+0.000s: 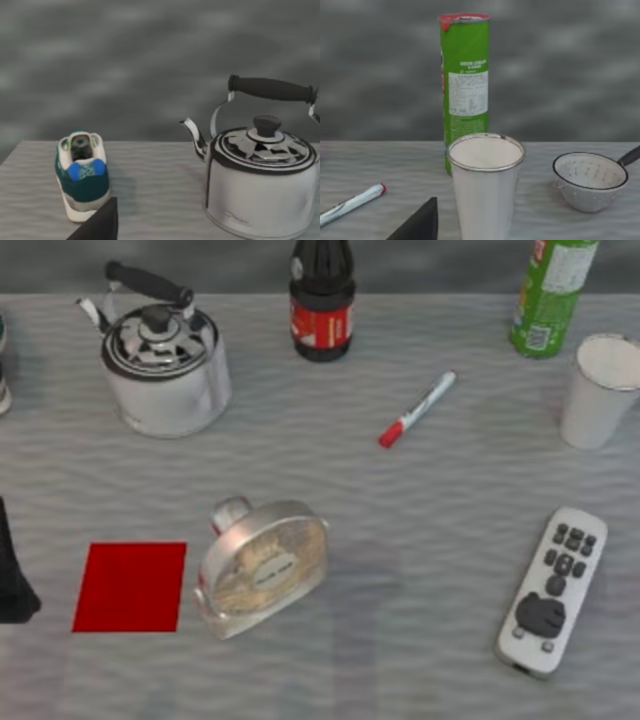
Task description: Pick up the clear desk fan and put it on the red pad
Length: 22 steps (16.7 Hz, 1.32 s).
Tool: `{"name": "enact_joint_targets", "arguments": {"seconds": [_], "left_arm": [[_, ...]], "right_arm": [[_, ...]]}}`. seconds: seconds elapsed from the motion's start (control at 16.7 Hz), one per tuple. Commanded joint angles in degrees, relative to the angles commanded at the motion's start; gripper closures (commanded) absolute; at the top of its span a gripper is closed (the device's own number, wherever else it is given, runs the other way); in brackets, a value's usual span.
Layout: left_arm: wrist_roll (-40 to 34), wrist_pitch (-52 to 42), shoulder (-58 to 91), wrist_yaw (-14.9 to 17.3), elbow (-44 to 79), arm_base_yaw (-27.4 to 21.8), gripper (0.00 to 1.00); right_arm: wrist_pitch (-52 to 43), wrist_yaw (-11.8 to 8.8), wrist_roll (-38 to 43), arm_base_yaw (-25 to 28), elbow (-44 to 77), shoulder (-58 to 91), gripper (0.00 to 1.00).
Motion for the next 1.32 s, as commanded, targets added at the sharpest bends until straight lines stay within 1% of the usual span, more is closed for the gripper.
{"name": "enact_joint_targets", "arguments": {"seconds": [0.24,0.48,0.72,1.08,1.32], "left_arm": [[0.59,-1.74,1.76,0.15,1.62,-0.96,0.00],[3.36,-11.18,12.64,0.42,11.67,-5.62,0.00],[7.15,-25.24,31.84,0.47,28.79,-12.46,0.00],[13.12,-48.68,67.03,0.34,59.73,-24.03,0.00],[16.42,-62.55,88.24,0.19,78.43,-30.61,0.00]], "right_arm": [[0.00,0.00,0.00,0.00,0.00,0.00,0.00],[0.00,0.00,0.00,0.00,0.00,0.00,0.00],[0.00,0.00,0.00,0.00,0.00,0.00,0.00],[0.00,0.00,0.00,0.00,0.00,0.00,0.00],[0.00,0.00,0.00,0.00,0.00,0.00,0.00]]}}
